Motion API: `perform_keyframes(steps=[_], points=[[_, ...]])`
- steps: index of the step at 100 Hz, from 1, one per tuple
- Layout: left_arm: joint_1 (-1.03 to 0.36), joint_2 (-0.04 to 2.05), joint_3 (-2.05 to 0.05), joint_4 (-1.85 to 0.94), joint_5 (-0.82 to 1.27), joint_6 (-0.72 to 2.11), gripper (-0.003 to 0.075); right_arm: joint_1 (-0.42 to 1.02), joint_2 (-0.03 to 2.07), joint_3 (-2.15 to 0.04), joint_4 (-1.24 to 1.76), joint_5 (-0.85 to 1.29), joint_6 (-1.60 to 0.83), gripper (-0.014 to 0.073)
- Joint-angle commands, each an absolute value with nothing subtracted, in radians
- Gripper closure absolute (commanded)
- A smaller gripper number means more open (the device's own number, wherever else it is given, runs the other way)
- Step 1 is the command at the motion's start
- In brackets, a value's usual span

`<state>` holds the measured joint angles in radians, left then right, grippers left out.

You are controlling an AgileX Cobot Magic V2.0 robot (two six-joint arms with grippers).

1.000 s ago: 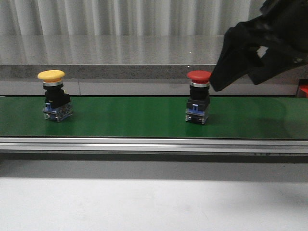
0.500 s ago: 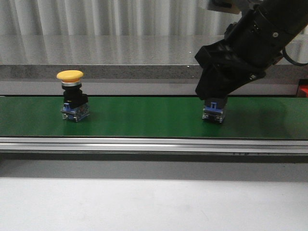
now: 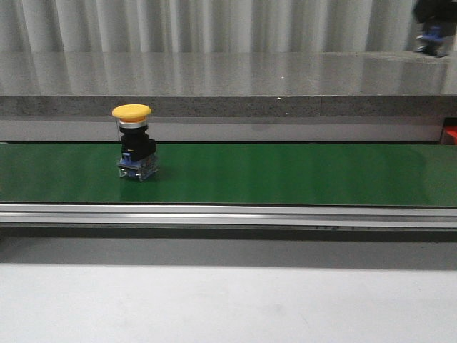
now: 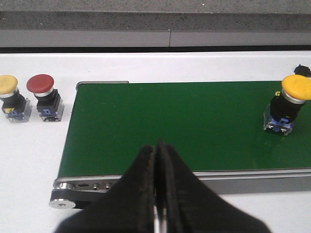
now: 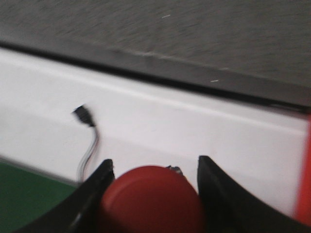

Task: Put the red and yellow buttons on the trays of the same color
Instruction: 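Carry the red button into the red tray and open the right gripper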

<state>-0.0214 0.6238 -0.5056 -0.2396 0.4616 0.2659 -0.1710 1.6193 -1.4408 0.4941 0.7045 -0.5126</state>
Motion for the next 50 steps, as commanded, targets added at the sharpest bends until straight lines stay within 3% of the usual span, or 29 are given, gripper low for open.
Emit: perform_keyframes(steps=[1, 22, 50], points=[[-0.027, 0.627, -0.531, -0.259, 0.392, 0.255, 0.0741, -0.293, 1.608, -1.514, 0.512, 0.661, -0.49, 0.0449], [-0.027, 0.627, -0.531, -0.259, 0.392, 0.255, 0.0741, -0.48, 1.735, -1.596, 0.516, 0.567, -0.477, 0.0449], [-0.027, 0.627, -0.531, -0.259, 0.392, 0.255, 0.0741, -0.517, 1.975, -1.787, 0.516, 0.562, -0.477, 0.0449]])
